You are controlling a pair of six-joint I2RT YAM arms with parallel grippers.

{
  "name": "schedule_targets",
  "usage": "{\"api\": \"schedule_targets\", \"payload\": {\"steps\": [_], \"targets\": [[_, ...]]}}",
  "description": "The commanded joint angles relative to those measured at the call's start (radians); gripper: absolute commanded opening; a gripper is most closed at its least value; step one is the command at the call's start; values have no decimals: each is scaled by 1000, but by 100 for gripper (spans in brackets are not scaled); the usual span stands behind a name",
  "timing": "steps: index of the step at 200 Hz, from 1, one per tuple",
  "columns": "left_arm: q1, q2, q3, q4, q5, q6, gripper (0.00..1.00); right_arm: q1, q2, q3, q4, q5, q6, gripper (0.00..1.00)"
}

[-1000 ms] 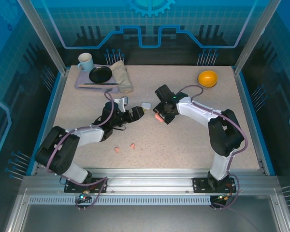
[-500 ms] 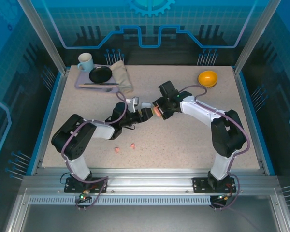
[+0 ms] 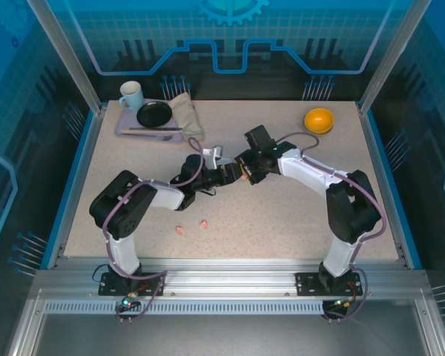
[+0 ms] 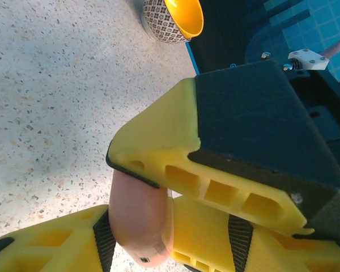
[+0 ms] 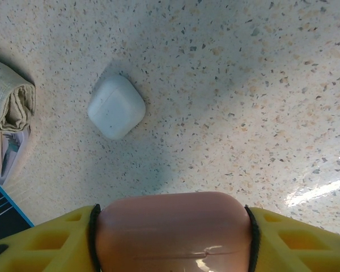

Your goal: Insert wireless bluetooth earbuds into charging case

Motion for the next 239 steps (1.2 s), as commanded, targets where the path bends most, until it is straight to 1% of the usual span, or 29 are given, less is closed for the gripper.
{"api": "schedule_targets", "payload": {"steps": [1, 24, 51, 63, 85, 125, 141, 149, 157, 177, 191, 218, 232, 239], "targets": [[-9, 26, 40, 34, 17, -3, 54, -11, -39, -14, 11, -15, 14, 47], [-12, 35, 48, 31, 19, -2, 52, -12, -40, -14, 16, -18, 14, 46], [-13, 47, 56, 30, 23, -1, 47, -11, -43, -16, 16, -17, 13, 45], [-12, 52, 58, 32, 26, -1, 43, -11, -45, -16, 16, -17, 13, 45], [-12, 55, 59, 32, 25, -3, 40, -12, -48, -21, 19, -16, 14, 45], [-13, 57, 72, 22, 28, 4, 19, -14, -54, -29, 24, -21, 15, 45], [-12, 56, 79, 12, 32, 11, 13, -16, -62, -34, 29, -22, 15, 45], [-10, 55, 82, 7, 36, 16, 7, -17, -68, -35, 31, -22, 11, 47], [-10, 52, 84, 2, 41, 17, 3, -23, -75, -34, 33, -22, 4, 52], [-6, 36, 88, -23, 49, 24, 2, -42, -94, -26, 47, -30, -31, 71], [-5, 18, 87, -49, 56, 33, 2, -65, -117, -9, 42, -25, -85, 78], [8, -43, 85, -130, 101, 72, 2, -125, -181, -20, 70, -33, -201, 81], [26, -99, 89, -206, 143, 115, 2, -164, -229, -47, 92, -53, -303, 81], [38, -131, 95, -262, 167, 145, 2, -182, -253, -68, 129, -79, -383, 81]]}}
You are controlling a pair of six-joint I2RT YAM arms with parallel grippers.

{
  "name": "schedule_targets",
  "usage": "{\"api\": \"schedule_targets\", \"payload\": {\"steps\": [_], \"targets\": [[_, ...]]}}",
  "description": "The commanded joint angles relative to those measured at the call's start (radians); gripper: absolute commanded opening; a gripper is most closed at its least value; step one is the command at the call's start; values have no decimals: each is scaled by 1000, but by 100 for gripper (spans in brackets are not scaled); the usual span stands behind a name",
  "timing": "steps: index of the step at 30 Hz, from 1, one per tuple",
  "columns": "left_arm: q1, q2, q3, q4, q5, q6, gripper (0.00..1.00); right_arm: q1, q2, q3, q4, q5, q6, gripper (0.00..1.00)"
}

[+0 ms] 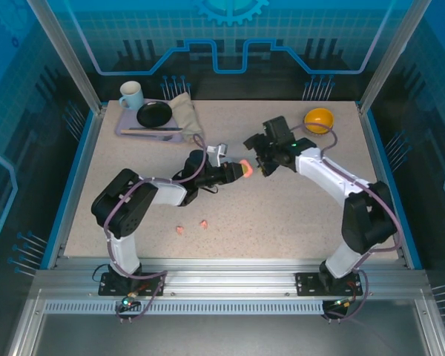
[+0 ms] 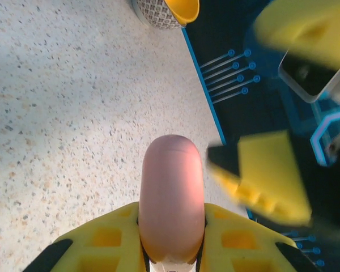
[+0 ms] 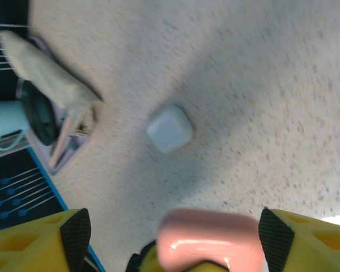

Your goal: Insert wireless bluetooth earbuds into charging case

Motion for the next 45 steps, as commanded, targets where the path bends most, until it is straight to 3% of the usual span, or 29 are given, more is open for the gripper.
{"api": "schedule_targets", "payload": {"steps": [1, 8, 12, 15, 21, 29, 39, 45], "targets": [[35, -129, 30, -156, 107, 112, 2, -71, -104, -44, 87, -53, -243, 81], [153, -272, 128, -527, 331, 324, 2, -143, -220, -181, 316, -368, -732, 81], [197, -256, 215, -668, 459, 394, 2, -138, -258, -282, 492, -546, -839, 81], [198, -228, 288, -778, 528, 447, 1, -127, -253, -313, 566, -613, -850, 79], [199, -212, 347, -847, 534, 477, 0, -55, -194, -271, 545, -615, -890, 77], [199, -214, 358, -858, 533, 477, 0, -30, -115, -237, 535, -577, -891, 73], [198, -263, 355, -847, 535, 476, 0, -157, -90, -340, 561, -530, -833, 64], [199, -265, 347, -832, 530, 472, 0, -179, -172, -381, 585, -565, -761, 64]]}}
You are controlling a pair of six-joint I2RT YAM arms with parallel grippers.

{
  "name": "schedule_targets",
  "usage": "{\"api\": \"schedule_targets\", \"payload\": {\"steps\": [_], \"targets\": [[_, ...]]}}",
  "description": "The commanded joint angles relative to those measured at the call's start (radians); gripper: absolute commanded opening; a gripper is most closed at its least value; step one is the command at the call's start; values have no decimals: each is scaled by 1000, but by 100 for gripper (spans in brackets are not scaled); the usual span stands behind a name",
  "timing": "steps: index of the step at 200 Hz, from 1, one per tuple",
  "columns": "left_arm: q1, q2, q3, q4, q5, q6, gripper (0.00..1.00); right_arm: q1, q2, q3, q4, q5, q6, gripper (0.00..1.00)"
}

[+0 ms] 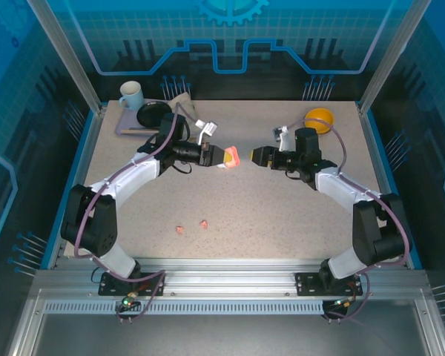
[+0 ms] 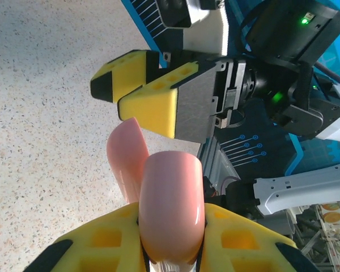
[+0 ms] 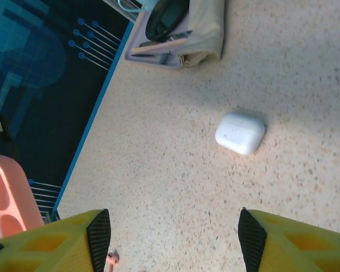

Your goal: Insert wireless bluetooth earbuds into charging case

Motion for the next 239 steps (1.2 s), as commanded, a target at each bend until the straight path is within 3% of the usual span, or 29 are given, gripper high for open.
{"api": "schedule_targets", "payload": {"steps": [1, 45, 127, 239], "targets": [[-1, -34, 15, 37, 31, 17, 0, -3, -82, -12, 28, -23, 65, 64], [-1, -22, -7, 118, 34, -28, 0, 15, -137, -61, 124, -98, 179, 63], [-6, -2, -4, 193, 31, -76, 0, 101, -55, 23, 122, -109, 159, 49], [-15, 3, -13, 191, 36, -69, 0, 104, -4, 73, 137, -109, 180, 37]]}}
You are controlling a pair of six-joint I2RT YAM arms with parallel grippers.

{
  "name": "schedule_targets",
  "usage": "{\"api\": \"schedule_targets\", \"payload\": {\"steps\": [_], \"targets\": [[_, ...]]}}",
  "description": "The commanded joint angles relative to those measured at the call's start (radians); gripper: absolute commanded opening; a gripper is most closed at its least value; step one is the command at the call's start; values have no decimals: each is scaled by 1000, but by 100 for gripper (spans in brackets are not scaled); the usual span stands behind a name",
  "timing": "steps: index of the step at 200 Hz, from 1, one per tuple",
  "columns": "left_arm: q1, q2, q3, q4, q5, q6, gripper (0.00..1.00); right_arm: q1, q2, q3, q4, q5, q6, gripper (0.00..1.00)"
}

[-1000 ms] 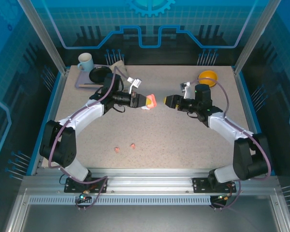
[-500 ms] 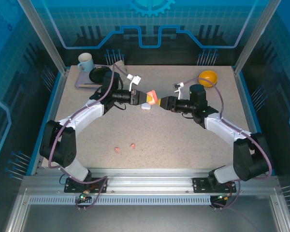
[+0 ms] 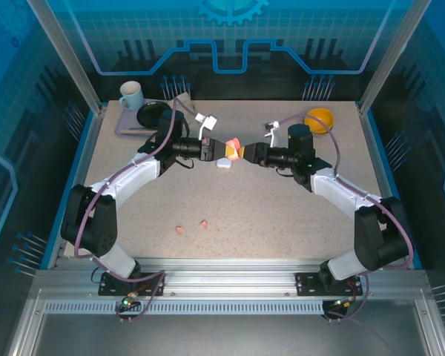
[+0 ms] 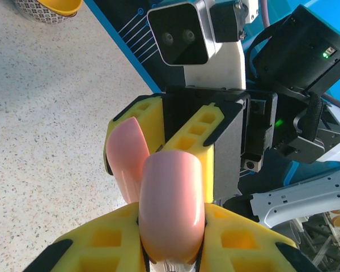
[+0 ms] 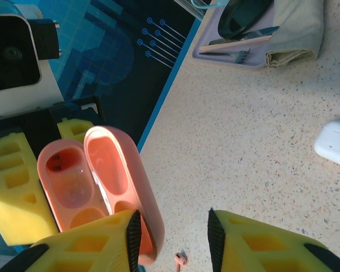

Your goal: Insert wireless bluetooth earbuds into charging case

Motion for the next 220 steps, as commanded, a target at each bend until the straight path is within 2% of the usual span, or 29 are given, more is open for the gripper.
{"api": "schedule_targets", "payload": {"steps": [1, 27, 51, 87, 112, 129, 152, 178, 220], "targets": [[-8, 3, -11, 25, 33, -5, 0, 11, 21, 32, 18, -18, 9, 37], [-10, 8, -5, 29, 33, -10, 0, 12, 35, 34, 53, -23, 17, 32], [-11, 9, -4, 33, 33, -10, 0, 12, 44, 40, 57, -30, 17, 21], [-10, 5, -11, 37, 24, -10, 15, 13, 38, 50, 49, -34, 17, 0], [-11, -4, -21, 40, 7, -9, 29, 12, 27, 60, 30, -25, 4, 0], [-8, -12, -21, 33, -9, -5, 45, 10, 10, 75, -49, -14, -25, 0], [1, -27, -9, 1, -14, 16, 57, -2, -10, 134, -190, -2, -117, 0], [18, -47, 37, -117, -3, 93, 65, -24, -19, 222, -373, 1, -249, 0], [58, -66, 148, -404, 30, 278, 74, -46, -10, 362, -638, 59, -490, 0]]}}
